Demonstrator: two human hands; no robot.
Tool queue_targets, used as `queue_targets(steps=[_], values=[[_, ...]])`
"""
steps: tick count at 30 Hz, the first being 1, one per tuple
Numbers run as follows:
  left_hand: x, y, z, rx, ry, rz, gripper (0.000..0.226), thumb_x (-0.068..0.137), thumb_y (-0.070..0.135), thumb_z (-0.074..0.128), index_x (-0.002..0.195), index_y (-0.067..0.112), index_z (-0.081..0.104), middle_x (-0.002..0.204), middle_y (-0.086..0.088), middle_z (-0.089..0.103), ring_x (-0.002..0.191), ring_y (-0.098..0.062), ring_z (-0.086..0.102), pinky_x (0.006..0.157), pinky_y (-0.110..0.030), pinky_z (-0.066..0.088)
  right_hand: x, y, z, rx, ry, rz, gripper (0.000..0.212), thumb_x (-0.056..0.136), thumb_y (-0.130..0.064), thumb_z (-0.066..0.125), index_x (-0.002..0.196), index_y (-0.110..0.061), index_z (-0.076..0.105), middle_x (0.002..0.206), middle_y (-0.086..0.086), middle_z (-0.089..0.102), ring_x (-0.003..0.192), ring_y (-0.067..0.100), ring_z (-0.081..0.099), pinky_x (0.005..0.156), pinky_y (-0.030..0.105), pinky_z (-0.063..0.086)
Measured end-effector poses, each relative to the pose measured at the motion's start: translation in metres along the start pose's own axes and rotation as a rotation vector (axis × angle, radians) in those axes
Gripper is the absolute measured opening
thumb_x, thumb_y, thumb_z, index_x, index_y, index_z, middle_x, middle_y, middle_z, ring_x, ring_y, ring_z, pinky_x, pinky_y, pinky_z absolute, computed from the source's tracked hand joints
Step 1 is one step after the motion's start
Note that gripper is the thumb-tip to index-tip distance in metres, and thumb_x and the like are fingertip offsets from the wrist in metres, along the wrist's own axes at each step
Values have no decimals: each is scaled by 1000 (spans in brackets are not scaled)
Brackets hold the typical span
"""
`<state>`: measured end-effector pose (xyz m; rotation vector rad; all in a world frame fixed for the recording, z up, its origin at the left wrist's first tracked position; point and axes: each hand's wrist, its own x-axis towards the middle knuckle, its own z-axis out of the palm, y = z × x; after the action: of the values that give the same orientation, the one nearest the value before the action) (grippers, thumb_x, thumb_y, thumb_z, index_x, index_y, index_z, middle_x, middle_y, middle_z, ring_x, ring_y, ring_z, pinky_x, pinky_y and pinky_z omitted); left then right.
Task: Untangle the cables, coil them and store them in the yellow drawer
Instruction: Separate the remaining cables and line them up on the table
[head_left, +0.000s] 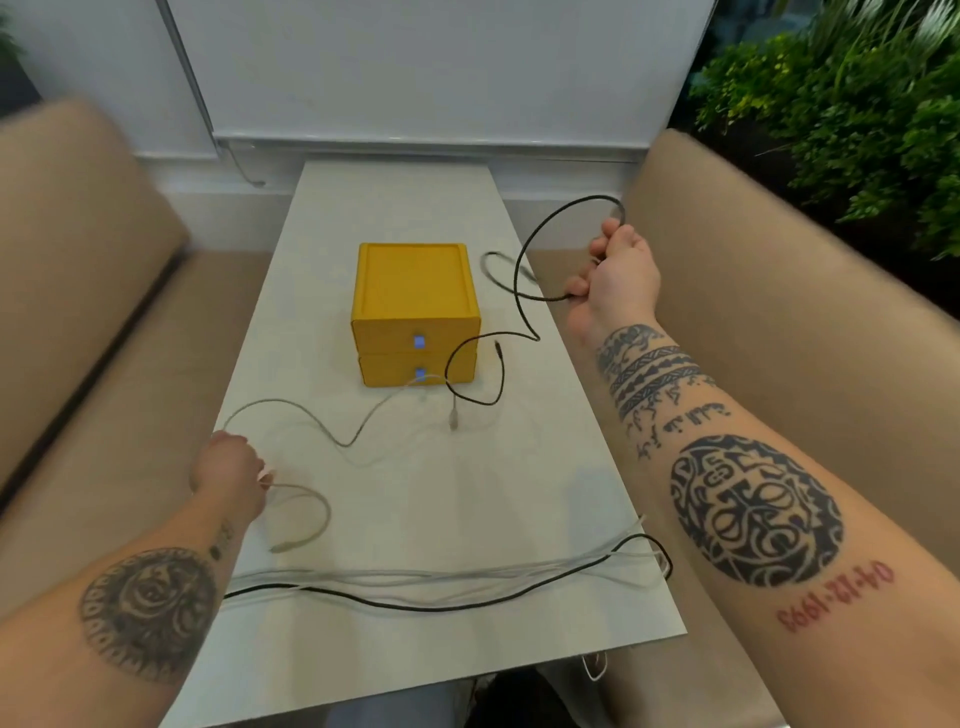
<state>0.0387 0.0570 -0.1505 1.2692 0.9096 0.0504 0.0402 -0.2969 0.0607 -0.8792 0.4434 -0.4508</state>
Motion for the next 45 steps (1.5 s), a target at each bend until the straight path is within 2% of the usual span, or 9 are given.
queue_targets(steps=[4,7,9,14,19,24,30,37,45], values=[[-6,6,3,97,17,20,24,103,16,33,89,21,52,91,-4,52,66,-15,49,71,-36,47,1,4,-4,-57,-34,27,27,108,-29,37,97,-17,58,67,-6,47,41,6,27,40,21,24],[-7,9,8,238,-41,100,29,105,15,30,82,21,47,99,-8,58,71,-18,49,88,-36,47,-2,6,-6,-61,-61,21,27,108,-29,37,98,-17,59,66,-6,47,42,5,26,40,21,23],[2,8,8,371,-59,56,23,104,7,32,94,5,53,130,-24,53,89,-28,52,93,-24,45,-5,0,-5,-48,-73,12,27,109,-29,37,97,-17,58,67,-6,48,43,5,26,40,20,22],[-48,-1,42,671,151,444,43,100,15,39,141,4,45,154,-17,35,142,-36,30,114,-49,28,-18,-2,-1,-4,-144,81,26,109,-28,37,99,-15,57,67,-5,47,45,6,26,40,19,22],[-116,-44,110,824,-481,941,44,99,27,56,140,12,52,148,-9,48,140,-28,36,113,-37,30,-24,15,1,20,-165,150,26,109,-27,37,97,-15,56,66,-5,46,44,6,26,38,18,24],[-123,-62,162,1151,-318,1008,62,102,34,45,156,15,20,164,-4,20,150,-27,16,118,-50,19,-15,21,-9,0,-141,181,28,109,-28,37,95,-16,58,64,-6,46,43,6,25,37,18,23],[-85,-52,170,1324,-315,817,51,103,36,39,151,20,27,140,-8,49,129,-31,38,97,-48,35,1,20,-27,-11,-136,227,28,108,-28,39,92,-17,59,64,-6,46,42,6,24,37,17,20],[-77,-41,185,753,-507,557,30,105,30,38,103,18,65,95,-9,63,97,-31,58,70,-35,39,17,50,-56,-299,-115,297,24,107,-25,40,94,-16,58,69,-5,46,43,5,27,38,18,20],[-108,26,178,62,-677,492,30,108,25,42,86,21,62,70,6,54,59,-13,46,60,-29,38,11,96,-71,-549,-69,292,24,105,-27,43,93,-17,61,72,-4,50,48,10,29,45,25,24]])
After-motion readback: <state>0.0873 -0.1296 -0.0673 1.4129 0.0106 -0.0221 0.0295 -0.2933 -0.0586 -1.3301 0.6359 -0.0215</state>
